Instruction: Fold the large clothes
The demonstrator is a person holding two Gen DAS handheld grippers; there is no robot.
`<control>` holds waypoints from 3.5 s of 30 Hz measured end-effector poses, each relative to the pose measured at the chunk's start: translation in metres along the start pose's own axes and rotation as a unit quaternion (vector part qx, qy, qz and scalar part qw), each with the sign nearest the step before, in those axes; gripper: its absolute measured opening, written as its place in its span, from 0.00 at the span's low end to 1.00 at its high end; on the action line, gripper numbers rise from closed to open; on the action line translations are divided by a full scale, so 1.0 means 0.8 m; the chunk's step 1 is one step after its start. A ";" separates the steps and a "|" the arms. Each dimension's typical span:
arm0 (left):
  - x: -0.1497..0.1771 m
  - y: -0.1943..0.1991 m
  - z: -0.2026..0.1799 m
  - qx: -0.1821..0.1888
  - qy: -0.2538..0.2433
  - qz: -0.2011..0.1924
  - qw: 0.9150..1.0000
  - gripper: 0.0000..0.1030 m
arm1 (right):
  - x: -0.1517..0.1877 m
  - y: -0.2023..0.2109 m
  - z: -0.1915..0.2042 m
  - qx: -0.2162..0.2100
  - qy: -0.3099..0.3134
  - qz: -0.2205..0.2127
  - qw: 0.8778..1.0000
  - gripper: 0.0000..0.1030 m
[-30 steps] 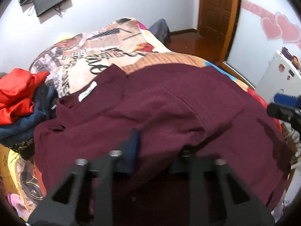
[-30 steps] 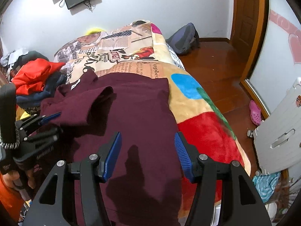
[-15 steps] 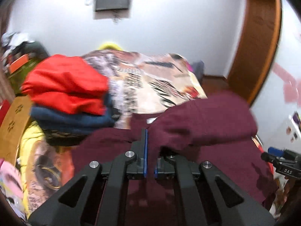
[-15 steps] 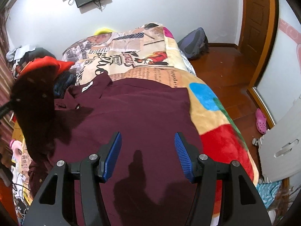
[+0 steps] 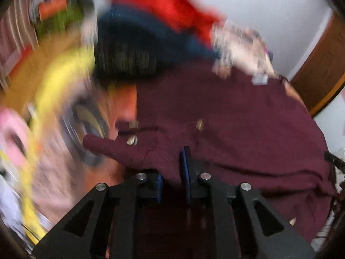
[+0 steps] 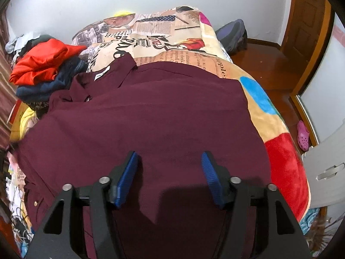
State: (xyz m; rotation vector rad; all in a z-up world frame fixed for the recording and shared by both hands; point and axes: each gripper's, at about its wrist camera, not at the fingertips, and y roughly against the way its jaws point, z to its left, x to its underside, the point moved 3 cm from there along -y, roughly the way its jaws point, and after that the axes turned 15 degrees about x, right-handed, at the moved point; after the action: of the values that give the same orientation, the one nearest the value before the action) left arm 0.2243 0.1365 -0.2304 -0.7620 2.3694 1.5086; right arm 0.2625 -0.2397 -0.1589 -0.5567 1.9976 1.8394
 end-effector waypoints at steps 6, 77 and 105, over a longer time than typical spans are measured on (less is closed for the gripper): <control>0.052 -0.020 0.047 0.051 0.107 0.016 0.993 0.48 | 0.002 0.001 -0.007 0.000 -0.004 0.004 1.000 0.60; -0.115 0.025 -0.086 -0.082 -0.175 -0.096 0.977 0.01 | -0.111 -0.028 -0.095 0.018 -0.053 -0.041 0.998 0.05; -0.207 0.018 -0.113 -0.146 -0.218 -0.134 0.956 0.01 | -0.094 -0.113 -0.113 -0.034 -0.053 0.058 0.996 0.49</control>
State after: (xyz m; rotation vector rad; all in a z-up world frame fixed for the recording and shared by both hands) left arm 0.3628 0.1108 -0.1043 -0.6878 1.6783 1.7130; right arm 0.3735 -0.3333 -0.1894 -0.3606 1.9405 1.9669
